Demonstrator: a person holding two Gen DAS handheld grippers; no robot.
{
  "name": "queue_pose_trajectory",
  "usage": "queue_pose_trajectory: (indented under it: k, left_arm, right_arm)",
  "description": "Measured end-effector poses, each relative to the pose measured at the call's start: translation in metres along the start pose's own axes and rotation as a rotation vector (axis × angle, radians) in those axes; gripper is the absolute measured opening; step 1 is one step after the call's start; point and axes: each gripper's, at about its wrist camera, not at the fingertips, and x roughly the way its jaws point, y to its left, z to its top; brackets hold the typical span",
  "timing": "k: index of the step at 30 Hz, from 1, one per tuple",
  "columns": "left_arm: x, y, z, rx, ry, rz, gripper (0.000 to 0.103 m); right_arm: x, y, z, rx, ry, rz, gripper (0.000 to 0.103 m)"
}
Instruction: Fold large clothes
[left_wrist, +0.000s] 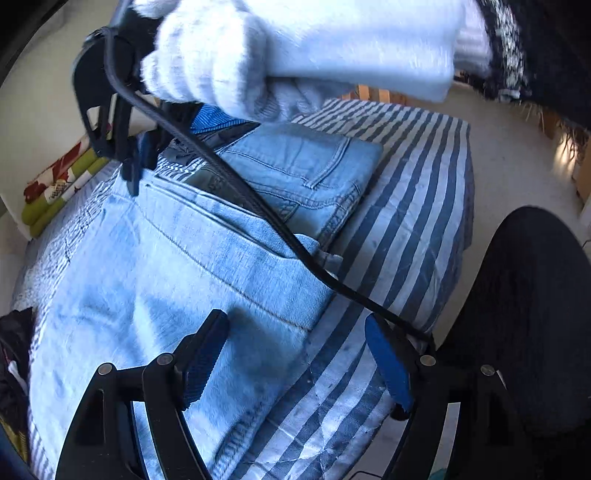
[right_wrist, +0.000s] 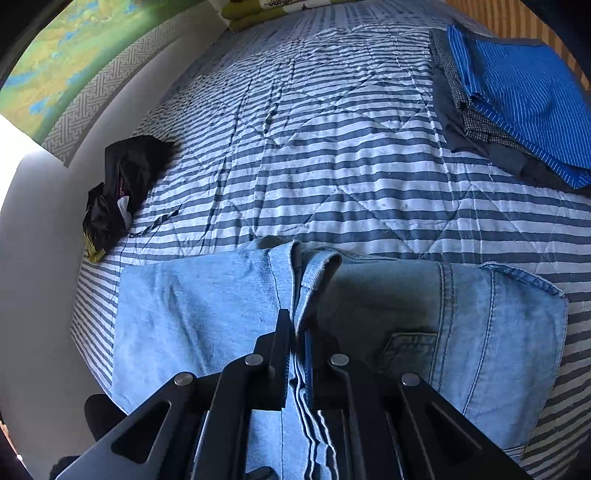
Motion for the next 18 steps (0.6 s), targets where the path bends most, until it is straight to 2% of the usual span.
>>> queue_pose_trajectory:
  k: [3,7,9,13,18]
  left_arm:
    - [-0.009,0.012,0.003,-0.044,0.002,-0.016,0.079]
    - [-0.029,0.019,0.005,-0.056,-0.034,-0.023,0.08]
    - [-0.039,0.022,-0.001,-0.058,-0.033,-0.019,0.08]
    - [-0.051,0.034,-0.021,-0.093,-0.002,-0.019,0.08]
    - [-0.089,0.068,-0.061,-0.209,0.039,0.051,0.08]
  right_arm:
    - [-0.017,0.001,0.002,-0.018,-0.053,-0.029,0.005]
    - [-0.042,-0.009,0.008,-0.014,-0.101,-0.076,0.005]
    - [-0.035,-0.029,0.012,0.04,-0.079,-0.123,0.005]
    - [0.001,-0.077,0.009,0.151,0.024,-0.101,0.005]
    - [0.019,-0.078,0.007,0.136,0.035,-0.195,0.005]
